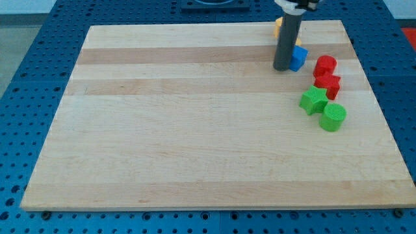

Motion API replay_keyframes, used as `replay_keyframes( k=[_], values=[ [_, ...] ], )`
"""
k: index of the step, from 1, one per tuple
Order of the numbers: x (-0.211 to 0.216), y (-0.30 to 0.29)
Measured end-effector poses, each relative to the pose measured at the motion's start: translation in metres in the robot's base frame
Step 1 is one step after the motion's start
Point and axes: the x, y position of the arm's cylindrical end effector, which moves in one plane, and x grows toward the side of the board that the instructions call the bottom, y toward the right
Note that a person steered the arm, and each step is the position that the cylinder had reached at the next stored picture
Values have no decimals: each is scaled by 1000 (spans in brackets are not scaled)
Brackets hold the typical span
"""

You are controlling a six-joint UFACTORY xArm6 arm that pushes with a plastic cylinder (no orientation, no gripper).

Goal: Point your arm closer to blue cube

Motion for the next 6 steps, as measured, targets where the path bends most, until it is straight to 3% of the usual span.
replay_keyframes(
  k=[3, 6],
  values=[
    [-4, -99],
    [6, -269]
  ],
)
